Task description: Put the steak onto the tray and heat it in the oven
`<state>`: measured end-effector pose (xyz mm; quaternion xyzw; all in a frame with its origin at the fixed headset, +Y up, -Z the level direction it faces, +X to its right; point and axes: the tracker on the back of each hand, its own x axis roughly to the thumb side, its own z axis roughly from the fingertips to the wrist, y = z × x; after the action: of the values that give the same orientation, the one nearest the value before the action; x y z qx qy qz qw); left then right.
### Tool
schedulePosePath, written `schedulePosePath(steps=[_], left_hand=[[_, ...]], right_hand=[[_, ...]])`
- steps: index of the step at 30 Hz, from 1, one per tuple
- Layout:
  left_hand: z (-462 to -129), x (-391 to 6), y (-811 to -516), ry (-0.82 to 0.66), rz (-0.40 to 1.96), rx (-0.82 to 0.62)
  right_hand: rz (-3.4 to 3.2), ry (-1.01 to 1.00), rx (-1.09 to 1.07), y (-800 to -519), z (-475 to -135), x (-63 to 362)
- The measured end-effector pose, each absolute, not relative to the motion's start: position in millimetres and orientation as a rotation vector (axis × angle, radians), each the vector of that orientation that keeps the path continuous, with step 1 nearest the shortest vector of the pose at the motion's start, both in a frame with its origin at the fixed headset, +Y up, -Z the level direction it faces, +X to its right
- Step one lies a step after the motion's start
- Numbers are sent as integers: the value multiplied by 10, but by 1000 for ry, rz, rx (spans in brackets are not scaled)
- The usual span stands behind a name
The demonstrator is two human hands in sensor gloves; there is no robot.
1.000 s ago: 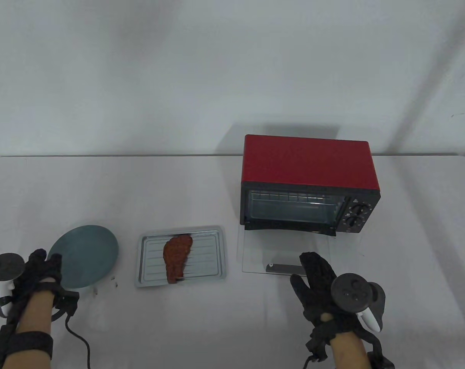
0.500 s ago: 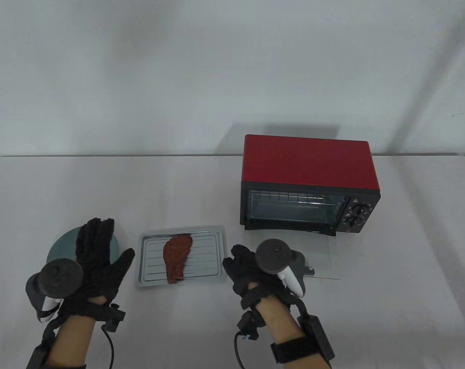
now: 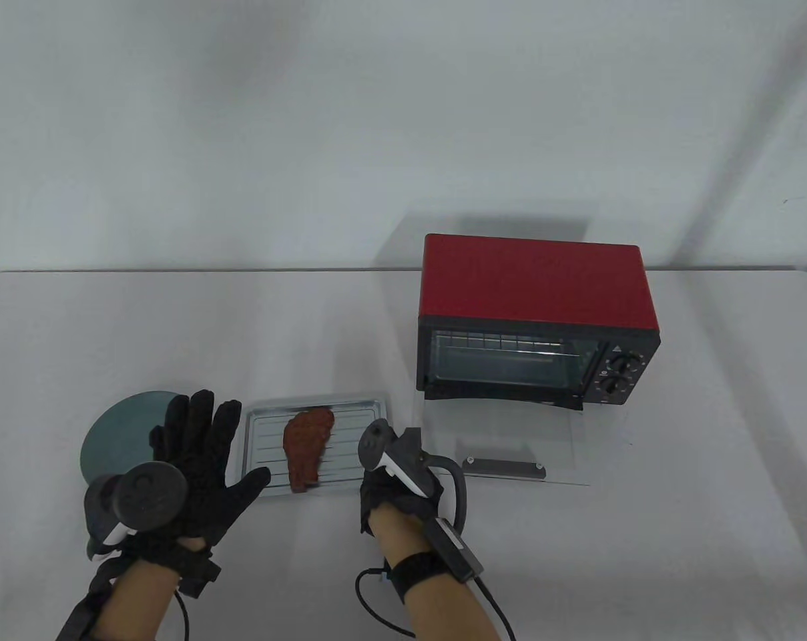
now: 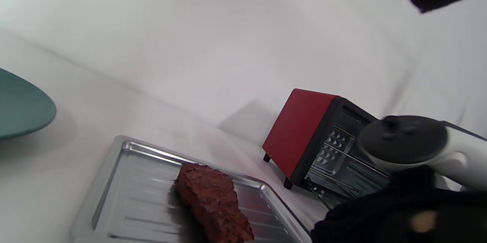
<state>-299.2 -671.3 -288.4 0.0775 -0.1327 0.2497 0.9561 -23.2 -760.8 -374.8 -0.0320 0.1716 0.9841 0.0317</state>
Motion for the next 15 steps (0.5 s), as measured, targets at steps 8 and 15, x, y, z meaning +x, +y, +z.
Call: schedulePosePath(steps=[8,15], left_hand=[[-2900,-3011,-6744,-265,532,152],[-2894,-3030,-6742,-260,560,157]], right_hand=[[2976,620,-247,-7669,-3857,-248],[2558,585,-289,-7713,-3706,-11]])
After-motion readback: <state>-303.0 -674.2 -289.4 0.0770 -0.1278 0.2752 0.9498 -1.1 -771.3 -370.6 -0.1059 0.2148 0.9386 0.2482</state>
